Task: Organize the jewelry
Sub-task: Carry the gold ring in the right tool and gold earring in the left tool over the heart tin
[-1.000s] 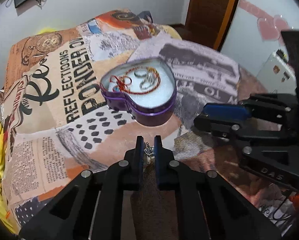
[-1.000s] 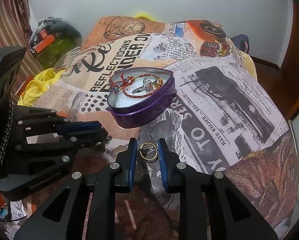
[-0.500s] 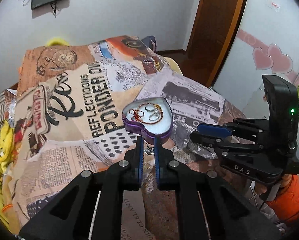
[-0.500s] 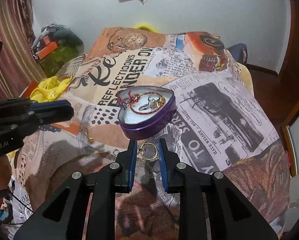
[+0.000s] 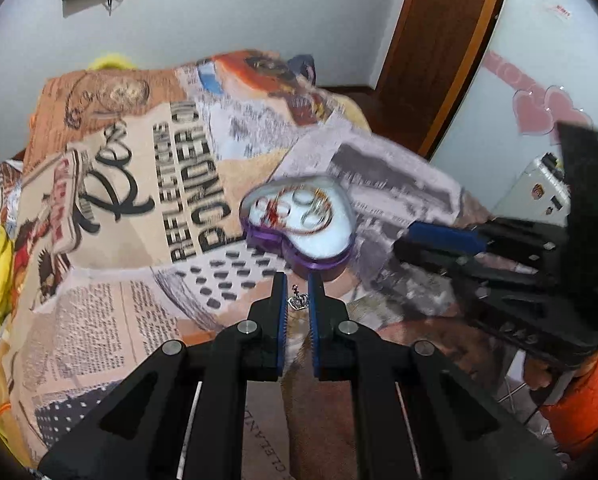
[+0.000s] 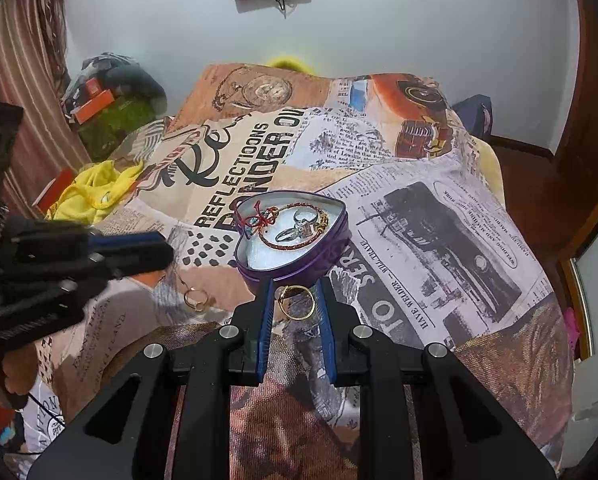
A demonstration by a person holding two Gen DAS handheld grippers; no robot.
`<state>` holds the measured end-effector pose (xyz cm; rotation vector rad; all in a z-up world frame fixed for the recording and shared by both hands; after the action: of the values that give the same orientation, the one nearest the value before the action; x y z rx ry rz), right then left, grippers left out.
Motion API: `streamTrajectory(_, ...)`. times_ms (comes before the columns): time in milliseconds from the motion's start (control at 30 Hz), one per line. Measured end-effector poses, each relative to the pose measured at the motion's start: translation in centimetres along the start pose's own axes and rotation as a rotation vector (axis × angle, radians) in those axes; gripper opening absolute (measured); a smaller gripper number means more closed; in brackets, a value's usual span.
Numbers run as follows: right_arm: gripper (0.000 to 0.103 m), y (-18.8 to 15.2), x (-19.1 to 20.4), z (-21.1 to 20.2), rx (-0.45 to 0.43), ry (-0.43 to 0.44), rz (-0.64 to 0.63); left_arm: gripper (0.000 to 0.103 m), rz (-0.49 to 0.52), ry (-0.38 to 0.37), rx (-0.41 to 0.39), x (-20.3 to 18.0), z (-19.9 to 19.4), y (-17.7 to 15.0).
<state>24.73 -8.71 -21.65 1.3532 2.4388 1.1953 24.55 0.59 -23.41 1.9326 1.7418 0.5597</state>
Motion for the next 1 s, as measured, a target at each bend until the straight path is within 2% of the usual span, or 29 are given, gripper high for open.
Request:
streamTrajectory(167,0.019,-0.2,0.0,0.4,0.010,0.007,0.004,0.008,0.017,0.097,0.077,1.2,3.1,-1.8)
streamTrajectory(333,0.019,-0.3,-0.2,0.8,0.019,0.011,0.011,0.008,-0.016,0.124,0.054,2.8,2.6,-1.8)
streamTrajectory(533,0.019,-0.1,-0.3,0.9,0.015,0.018,0.016,0.008,-0.025,0.110,0.004,3.2,0.9,-0.4)
streamTrajectory(767,0.019,0.9,-0.4,0.8,-0.005,0.017,0.010,0.008,0.011,0.069,-0.061,0.9,-0.5,2.2)
streamTrajectory(1000,0.019,2.1,-0.9,0.6,-0.030,0.017,0.006,0.008,0.019,0.007,-0.093,-0.9,-0.6,4.4)
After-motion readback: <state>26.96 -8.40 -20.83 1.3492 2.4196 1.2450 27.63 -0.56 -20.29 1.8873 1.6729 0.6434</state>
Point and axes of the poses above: each gripper's, at about its wrist camera, not at the fingertips, and z roughly the way its jaws point, x to its left, y to its top, the point moved 6 cm from there along z, roughly the way its jaws point, and after that the axes turned 10 degrees about y, right-handed, at the moved point
